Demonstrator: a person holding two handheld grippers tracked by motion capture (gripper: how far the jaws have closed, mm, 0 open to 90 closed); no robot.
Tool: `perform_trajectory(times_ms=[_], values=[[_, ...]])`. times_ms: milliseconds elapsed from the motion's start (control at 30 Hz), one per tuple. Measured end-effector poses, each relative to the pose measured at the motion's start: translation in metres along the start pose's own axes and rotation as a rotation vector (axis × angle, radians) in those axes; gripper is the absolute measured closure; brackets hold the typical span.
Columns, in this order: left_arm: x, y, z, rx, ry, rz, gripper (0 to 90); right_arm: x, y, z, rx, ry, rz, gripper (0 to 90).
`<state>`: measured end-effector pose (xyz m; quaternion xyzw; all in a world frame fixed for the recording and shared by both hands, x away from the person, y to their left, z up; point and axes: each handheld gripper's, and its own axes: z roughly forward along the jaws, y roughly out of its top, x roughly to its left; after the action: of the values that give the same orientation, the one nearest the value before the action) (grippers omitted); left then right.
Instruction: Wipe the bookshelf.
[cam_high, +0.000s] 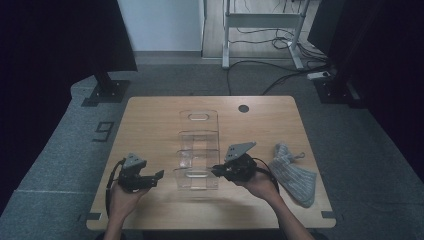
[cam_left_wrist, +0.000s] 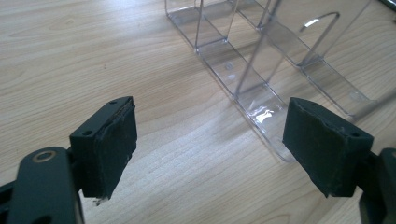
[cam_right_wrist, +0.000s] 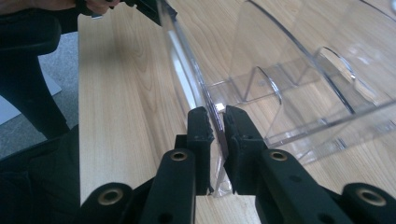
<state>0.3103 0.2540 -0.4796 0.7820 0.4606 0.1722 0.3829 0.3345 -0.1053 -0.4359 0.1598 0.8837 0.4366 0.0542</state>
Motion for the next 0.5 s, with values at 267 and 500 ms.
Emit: perform_trajectory(times_ms=[267, 500], values=[[-0.011, 0.007, -0.003, -0.038, -0.042, 0.015, 14.4, 0.002, 0.004, 0.005, 0.006, -0.022, -0.005, 84.1], [-0.027, 0.017, -0.002, -0.075, -0.070, 0.051, 15.4, 0.007, 0.007, 0.011, 0.004, -0.005, -0.007, 84.7]])
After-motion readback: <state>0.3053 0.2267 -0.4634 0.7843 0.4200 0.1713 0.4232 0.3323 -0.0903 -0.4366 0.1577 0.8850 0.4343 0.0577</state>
